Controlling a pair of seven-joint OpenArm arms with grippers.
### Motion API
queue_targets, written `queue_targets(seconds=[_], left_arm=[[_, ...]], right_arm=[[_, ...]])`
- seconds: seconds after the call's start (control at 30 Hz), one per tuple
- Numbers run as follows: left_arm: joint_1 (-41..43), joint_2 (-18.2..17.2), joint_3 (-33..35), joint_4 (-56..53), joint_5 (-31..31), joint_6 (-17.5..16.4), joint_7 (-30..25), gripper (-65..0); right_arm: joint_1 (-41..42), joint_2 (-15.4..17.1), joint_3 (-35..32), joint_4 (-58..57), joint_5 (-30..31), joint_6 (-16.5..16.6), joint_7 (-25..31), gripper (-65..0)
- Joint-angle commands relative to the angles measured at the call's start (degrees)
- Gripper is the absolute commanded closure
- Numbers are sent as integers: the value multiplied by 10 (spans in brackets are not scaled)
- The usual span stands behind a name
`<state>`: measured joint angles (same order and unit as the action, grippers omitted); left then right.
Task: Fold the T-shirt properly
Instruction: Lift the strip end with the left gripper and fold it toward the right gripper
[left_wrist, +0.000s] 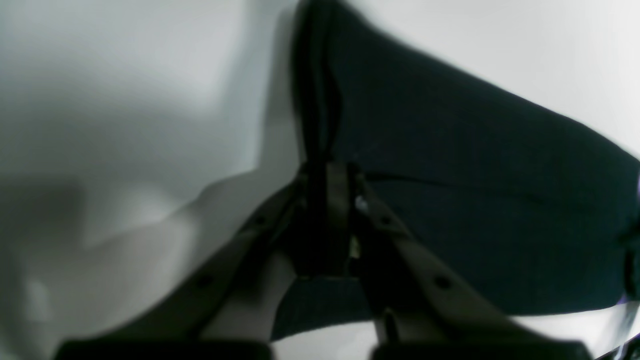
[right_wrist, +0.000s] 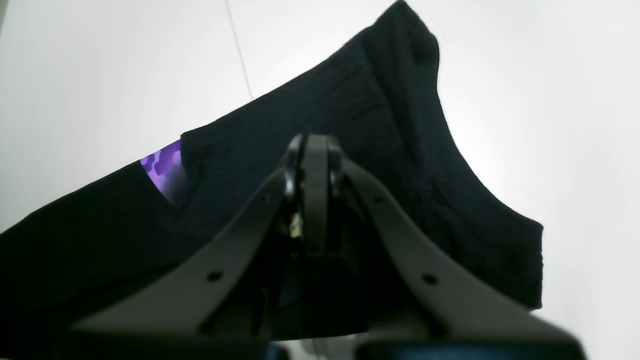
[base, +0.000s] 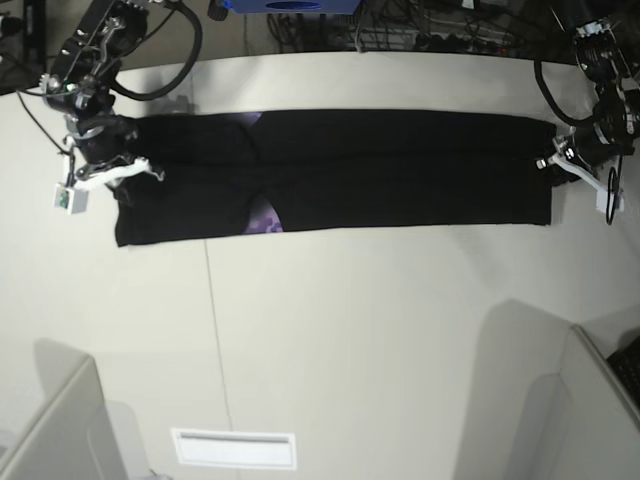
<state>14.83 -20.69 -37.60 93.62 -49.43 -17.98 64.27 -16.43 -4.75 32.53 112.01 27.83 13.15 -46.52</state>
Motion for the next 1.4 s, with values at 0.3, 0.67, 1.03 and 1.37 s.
queue_targets(seconds=[0.3,0.67,1.03,1.37], left_arm=[[46,39,64,146,-10,-4,-4,0],[9,91,219,148,-11,24,-8,0],[-69,110,359,121,-11,104,-8,0],[-99,145,409,66,-10,105,-8,0]], right_arm=[[4,3,1,11,7,8,13,0],[3,3,2,11,7,8,13,0],[3,3,4,11,7,6,13,0],[4,3,5,11,7,6,13,0]])
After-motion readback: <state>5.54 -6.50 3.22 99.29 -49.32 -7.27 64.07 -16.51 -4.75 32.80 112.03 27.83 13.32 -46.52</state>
